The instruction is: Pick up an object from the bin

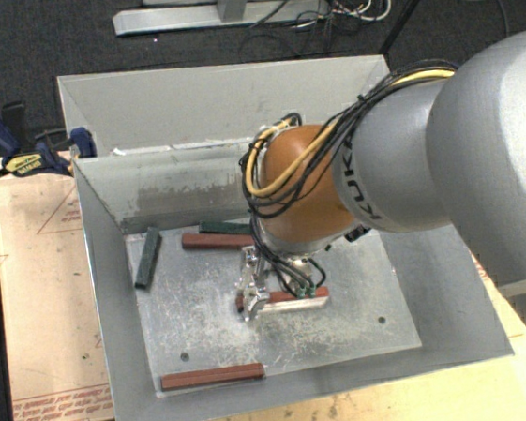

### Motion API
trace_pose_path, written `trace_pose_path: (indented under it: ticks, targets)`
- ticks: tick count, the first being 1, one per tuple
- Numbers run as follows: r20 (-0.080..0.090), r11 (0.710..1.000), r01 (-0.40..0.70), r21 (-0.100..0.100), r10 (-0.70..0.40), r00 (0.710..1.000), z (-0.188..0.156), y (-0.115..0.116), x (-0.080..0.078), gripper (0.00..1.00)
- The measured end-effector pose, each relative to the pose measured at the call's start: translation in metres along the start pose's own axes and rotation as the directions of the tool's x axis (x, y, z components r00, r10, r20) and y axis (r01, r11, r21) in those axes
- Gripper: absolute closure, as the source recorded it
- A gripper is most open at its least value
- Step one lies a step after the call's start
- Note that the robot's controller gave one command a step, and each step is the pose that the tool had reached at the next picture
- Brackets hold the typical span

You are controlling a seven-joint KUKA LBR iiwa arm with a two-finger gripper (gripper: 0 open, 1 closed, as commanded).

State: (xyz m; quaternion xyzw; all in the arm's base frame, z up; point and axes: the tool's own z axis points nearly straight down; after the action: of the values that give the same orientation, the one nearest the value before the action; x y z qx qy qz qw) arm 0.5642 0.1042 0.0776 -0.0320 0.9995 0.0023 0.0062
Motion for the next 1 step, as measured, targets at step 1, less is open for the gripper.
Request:
trace_pose_path:
  ticks: [1]
  targets:
    - [0.0,1.0,0.0,0.0,0.0,1.0,0.0,0.0,0.0,1.0]
